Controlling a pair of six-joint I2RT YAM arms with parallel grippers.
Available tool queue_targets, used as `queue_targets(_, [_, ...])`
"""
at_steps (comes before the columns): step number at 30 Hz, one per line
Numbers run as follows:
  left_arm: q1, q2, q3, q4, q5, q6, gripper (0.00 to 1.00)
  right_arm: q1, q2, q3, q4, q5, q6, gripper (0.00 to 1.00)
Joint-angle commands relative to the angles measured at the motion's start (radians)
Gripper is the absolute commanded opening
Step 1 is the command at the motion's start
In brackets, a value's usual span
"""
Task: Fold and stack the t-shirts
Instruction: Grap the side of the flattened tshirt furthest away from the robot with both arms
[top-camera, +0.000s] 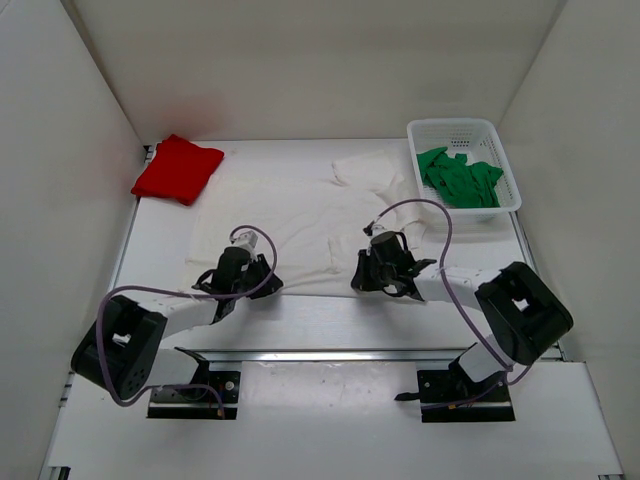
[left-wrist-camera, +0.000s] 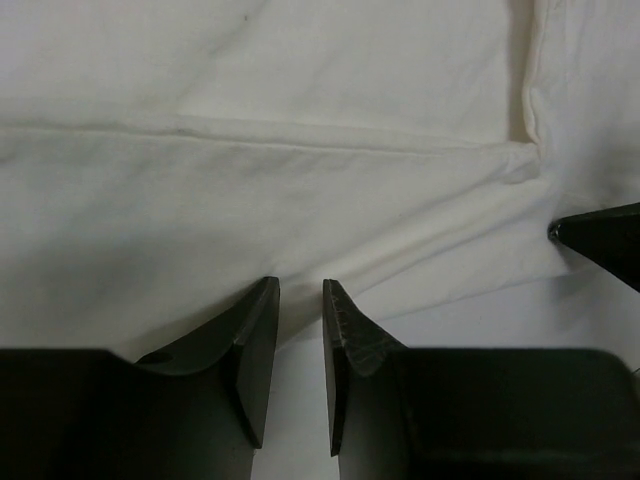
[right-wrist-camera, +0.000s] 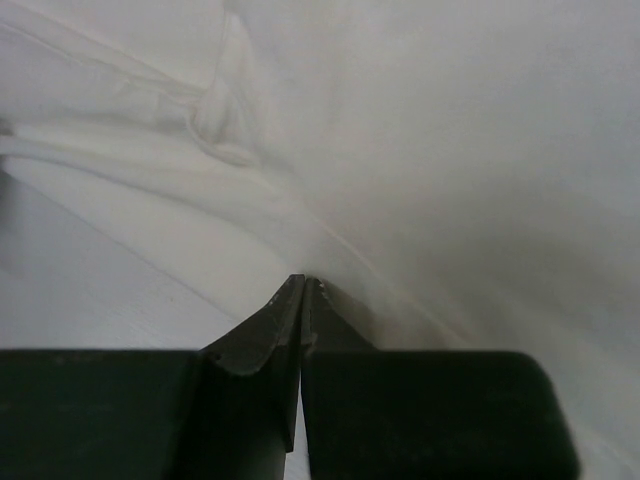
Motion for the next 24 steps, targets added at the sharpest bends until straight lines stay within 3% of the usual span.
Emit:
queue_targets(1, [0.003,-0.042,-0.090,-0.043,-0.011,-0.002,0.37,0.034,-0.054,-0.071,-0.030,0.031,-0.001,0.00])
queue_targets(11, [-0.069,-0.406,-0.254,-0.185,-0.062,-0.142,0.37,0.076,-0.199,-0.098,-0.148,-0.038,0.010,0.00])
queue_targets(14, [-0.046,-0.471,-0.184,-0.218,-0.034,-0.125,0.38,0.032,-0.223,0.003,-0.194,-0.084,-0.028,0.11])
queue_targets(17, [0.036,-0.417,0.006,-0.265,-0.028,-0.035,0.40,-0.050,-0.236,0.102,-0.169,-0.127,-0.050,0.18])
queue_targets(20, [0.191,-0.233,0.216,-0.228,0.041,0.002,0.39,-0.151,-0.165,0.221,-0.146,-0.125,-0.089,0.02])
queue_targets(24, [0.337,0.018,0.451,-0.144,0.067,-0.045,0.33,-0.203,0.003,0.417,-0.119,-0.096,-0.117,0.00])
